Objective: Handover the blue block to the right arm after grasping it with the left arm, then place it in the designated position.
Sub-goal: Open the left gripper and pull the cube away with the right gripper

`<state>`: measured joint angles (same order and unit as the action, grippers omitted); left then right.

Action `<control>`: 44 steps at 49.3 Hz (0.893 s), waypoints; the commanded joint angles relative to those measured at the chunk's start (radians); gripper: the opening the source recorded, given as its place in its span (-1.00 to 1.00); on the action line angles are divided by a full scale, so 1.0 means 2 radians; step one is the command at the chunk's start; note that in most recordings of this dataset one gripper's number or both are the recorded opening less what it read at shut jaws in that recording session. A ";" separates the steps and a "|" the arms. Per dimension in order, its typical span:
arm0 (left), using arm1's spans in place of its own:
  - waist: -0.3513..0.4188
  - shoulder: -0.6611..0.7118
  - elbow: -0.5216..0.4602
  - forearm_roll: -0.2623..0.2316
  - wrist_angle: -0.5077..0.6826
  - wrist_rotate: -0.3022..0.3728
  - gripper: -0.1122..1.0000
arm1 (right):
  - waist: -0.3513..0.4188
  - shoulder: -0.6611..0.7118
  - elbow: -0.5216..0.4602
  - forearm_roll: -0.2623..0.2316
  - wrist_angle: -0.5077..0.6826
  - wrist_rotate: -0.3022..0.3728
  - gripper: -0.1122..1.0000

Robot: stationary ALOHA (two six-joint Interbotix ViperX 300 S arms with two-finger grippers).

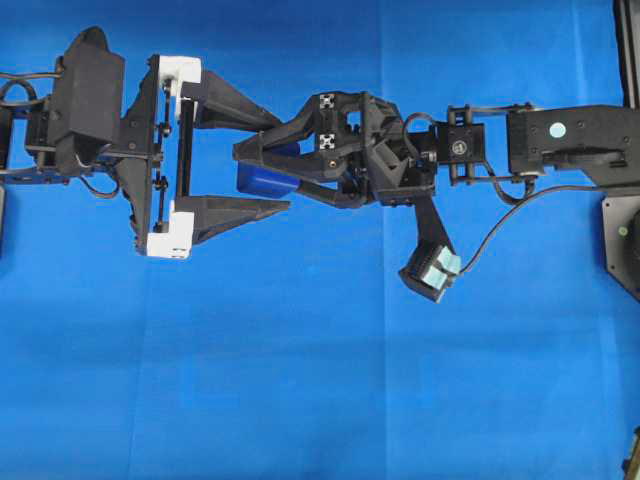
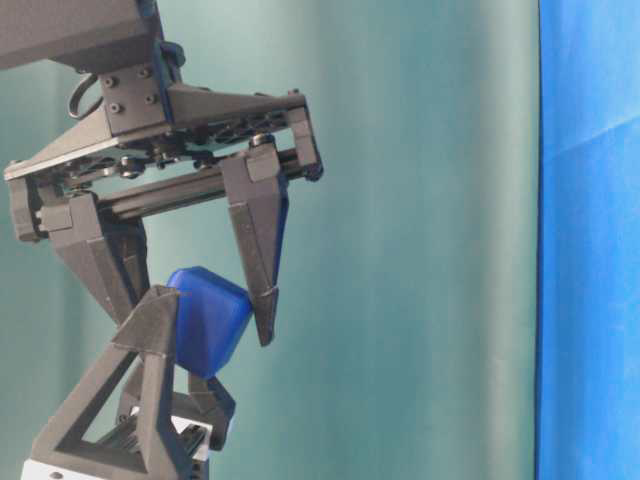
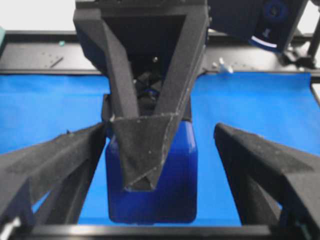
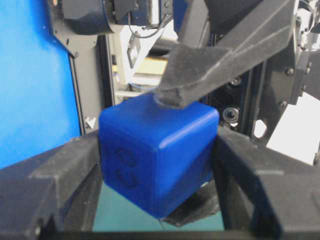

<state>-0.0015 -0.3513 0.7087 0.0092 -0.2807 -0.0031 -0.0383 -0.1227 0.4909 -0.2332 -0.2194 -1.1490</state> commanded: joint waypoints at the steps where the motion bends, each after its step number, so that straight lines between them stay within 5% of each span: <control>1: -0.001 -0.007 -0.007 0.001 -0.004 -0.001 0.87 | 0.002 -0.012 -0.005 0.001 -0.003 0.002 0.16; 44: -0.002 -0.019 0.005 0.001 0.002 -0.002 0.87 | 0.008 -0.150 0.106 0.002 0.035 0.002 0.16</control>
<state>-0.0031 -0.3712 0.7286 0.0092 -0.2730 -0.0046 -0.0276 -0.4050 0.7133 -0.2332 -0.1534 -1.1474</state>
